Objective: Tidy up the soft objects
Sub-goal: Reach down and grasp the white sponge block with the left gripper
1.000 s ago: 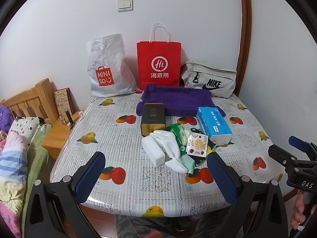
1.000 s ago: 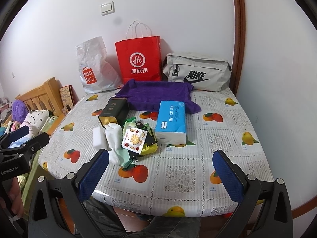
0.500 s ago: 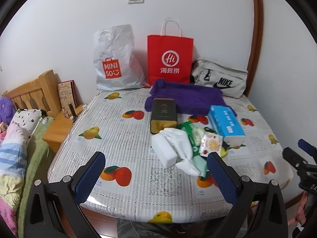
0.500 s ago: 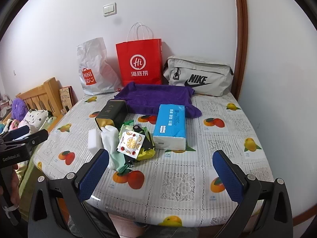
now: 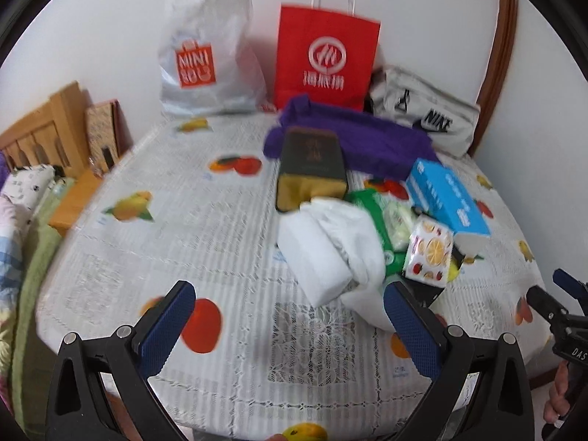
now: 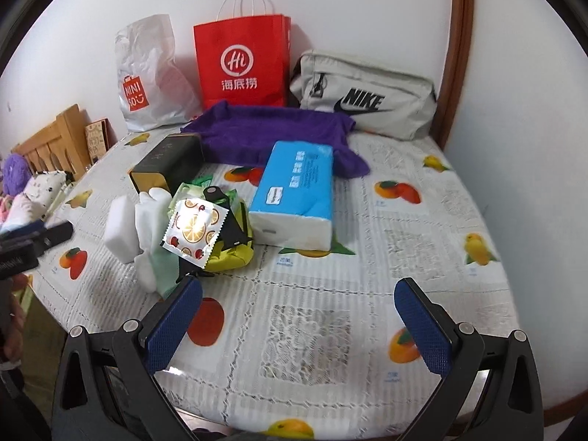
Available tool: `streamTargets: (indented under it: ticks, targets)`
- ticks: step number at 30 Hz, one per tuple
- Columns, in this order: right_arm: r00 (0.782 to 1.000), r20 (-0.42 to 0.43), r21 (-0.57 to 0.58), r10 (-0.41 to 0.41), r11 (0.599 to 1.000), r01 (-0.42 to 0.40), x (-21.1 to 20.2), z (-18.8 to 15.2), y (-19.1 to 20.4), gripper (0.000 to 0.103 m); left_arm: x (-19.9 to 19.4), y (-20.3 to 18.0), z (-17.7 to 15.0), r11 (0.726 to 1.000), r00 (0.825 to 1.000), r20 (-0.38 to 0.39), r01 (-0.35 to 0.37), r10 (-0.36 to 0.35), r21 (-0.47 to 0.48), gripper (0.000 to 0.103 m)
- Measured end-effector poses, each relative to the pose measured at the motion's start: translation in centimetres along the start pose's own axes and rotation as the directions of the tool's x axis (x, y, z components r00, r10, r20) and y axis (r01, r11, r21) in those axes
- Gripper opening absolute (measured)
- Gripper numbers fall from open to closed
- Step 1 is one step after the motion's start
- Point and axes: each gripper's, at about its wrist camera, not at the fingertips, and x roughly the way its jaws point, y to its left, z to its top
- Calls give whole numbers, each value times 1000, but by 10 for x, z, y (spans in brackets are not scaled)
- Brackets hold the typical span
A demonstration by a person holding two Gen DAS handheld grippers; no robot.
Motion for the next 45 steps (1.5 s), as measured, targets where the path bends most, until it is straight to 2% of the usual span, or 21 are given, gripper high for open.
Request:
streamTargets:
  ticks: [4,10,15,17,19,20,28,30,36,38,45]
  targets:
    - [997,-32,18,67,998,-66,17,-1,-1,103,25,-1,0,1000,999,-48,25,-25,-9,103]
    - [994,-49,13,97,995,-97,38,-2,5,103,51,-13,8,999,997,-56,51,-51,-6,103]
    - [992,-71,-2,101,995,-101,51,-3,8,103,79,-14,12,999,995,-97,22,-24,-23,102]
    - [990,-77,5,115,993,-115,55,-3,9,103,85,-11,11,1000,995,-97,15,-17,-21,86]
    - [988,-82,8,128,992,-128,58,-2,9,103,85,-5,11,999,993,-113,40,-43,-26,36]
    - [988,-83,7,131,991,-131,60,-2,10,103,85,1,12,998,991,-121,50,-54,-36,33]
    - [982,-74,31,174,985,-172,69,4,12,103,84,11,16,999,995,-92,35,-34,7,34]
    - [978,-71,44,196,980,-193,72,7,12,103,90,13,14,999,994,-100,40,-39,6,34]
    - [976,-56,48,212,977,-210,79,16,19,103,102,21,10,1000,998,-49,25,-25,-18,33]
    - [973,-46,51,228,973,-225,80,20,24,103,102,23,10,1000,1000,-29,12,-12,-14,33]
    - [968,-35,-18,248,968,-249,82,29,62,103,104,27,10,999,999,-6,39,-39,-8,33]
